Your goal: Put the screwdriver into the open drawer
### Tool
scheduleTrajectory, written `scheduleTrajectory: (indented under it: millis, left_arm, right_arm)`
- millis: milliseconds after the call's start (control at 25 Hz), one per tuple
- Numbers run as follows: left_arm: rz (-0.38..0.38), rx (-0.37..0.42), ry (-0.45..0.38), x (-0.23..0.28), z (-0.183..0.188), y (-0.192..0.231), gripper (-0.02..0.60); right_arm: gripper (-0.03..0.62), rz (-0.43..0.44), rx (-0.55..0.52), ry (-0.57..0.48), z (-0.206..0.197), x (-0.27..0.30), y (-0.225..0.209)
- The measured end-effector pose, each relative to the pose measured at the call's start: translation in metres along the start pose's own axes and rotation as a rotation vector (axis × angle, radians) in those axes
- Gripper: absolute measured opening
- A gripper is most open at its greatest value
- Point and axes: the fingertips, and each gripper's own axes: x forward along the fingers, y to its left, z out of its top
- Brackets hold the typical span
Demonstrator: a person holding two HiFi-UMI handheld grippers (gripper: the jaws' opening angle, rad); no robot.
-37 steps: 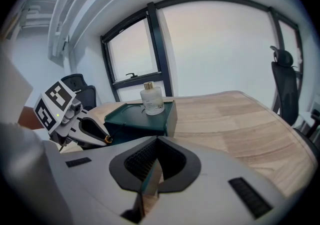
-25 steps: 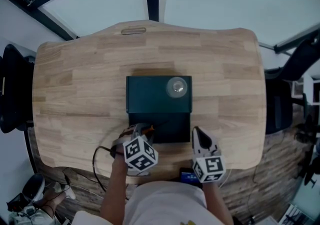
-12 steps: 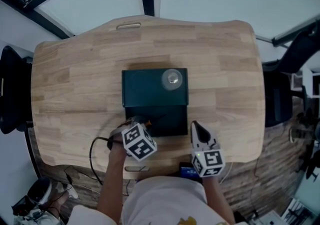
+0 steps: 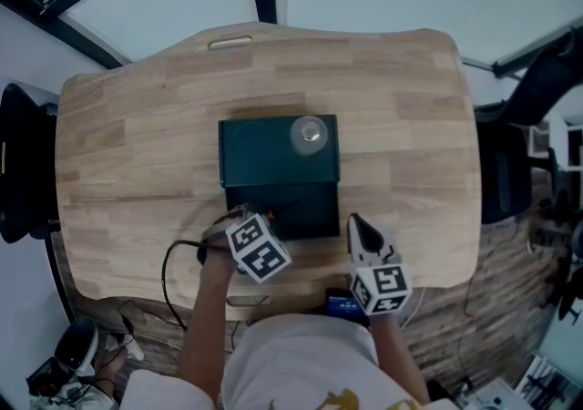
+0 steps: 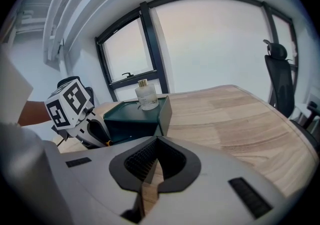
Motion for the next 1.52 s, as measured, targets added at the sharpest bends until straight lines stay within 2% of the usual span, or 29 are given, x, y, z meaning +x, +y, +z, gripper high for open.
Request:
scheduleTrajectory:
  millis: [760,960,1520]
  left_arm:
    - [0.000,-0.011,0.016,0.001,-0.001,0.000,0.069]
    - [-0.025,-0.032,-0.013,-0.001,0.002,-0.002,0.069]
    - [-0.014,-0.021,-0.001,0.001,0.000,-0.002,0.069]
  right_arm:
    - [-0.005,0.017,0.023,0.014,-0.008,-0.004,0.001]
    - [-0.005,0.004,0.037,0.008,-0.012,-0.006,-0.005]
    - [-0.005,-0.001,0.041,0.005,-0.012,-0.010,-0.003]
